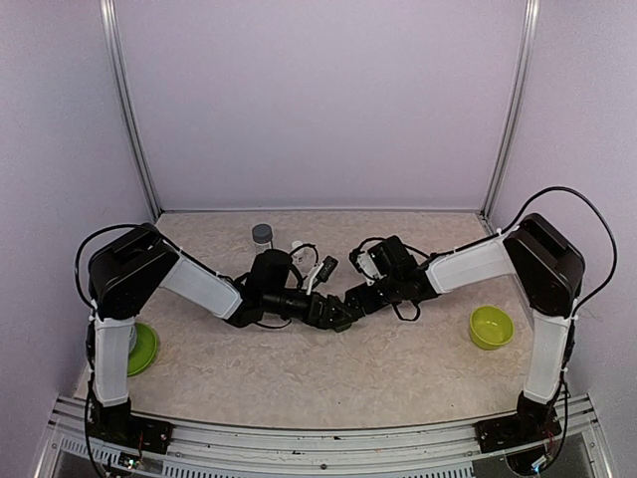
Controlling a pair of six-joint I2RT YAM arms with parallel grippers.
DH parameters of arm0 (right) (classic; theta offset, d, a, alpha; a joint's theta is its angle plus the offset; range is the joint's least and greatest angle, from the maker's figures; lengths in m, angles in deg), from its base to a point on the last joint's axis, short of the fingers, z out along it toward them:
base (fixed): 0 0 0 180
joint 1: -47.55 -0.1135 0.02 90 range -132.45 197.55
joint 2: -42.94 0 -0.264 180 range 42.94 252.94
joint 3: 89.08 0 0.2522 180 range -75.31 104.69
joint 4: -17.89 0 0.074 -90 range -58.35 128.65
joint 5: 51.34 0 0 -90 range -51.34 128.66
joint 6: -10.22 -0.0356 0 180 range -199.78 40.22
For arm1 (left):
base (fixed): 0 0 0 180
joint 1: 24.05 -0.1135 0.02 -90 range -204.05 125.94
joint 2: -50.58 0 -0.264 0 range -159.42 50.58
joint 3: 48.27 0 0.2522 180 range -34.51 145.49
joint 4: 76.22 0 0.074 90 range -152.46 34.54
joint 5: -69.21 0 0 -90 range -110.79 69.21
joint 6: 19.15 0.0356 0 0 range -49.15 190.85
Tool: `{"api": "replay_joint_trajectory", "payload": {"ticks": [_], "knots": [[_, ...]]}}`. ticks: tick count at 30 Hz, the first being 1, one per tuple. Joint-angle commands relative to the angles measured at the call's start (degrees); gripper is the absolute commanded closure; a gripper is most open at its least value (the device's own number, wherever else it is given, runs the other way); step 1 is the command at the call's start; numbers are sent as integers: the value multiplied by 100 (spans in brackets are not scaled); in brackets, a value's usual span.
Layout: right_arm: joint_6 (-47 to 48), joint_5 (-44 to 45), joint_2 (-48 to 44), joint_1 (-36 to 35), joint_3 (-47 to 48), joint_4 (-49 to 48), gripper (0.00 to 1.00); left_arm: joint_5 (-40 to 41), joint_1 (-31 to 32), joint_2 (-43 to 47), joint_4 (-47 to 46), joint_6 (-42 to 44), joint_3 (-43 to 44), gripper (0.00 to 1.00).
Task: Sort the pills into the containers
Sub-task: Adjust the pill container at the center of the board, then position the pill container at the center of the board.
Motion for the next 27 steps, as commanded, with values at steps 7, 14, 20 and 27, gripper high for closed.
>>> {"api": "replay_joint_trajectory", "payload": {"ticks": [7, 14, 20, 27], "knots": [[-74, -350, -353, 305, -625, 165, 11, 548, -230, 748, -146, -178, -308, 1], [-86, -526, -212, -37, -577, 154, 11, 2434, -387, 2120, 1091, -323, -1082, 1], [-217, -543, 113, -634, -75, 247, 11, 3306, -422, 3027, 1565, -568, -1853, 1], [-477, -673, 781, -1134, 1004, 396, 0, 4059, -349, 3626, 2427, -576, -2270, 1]]}}
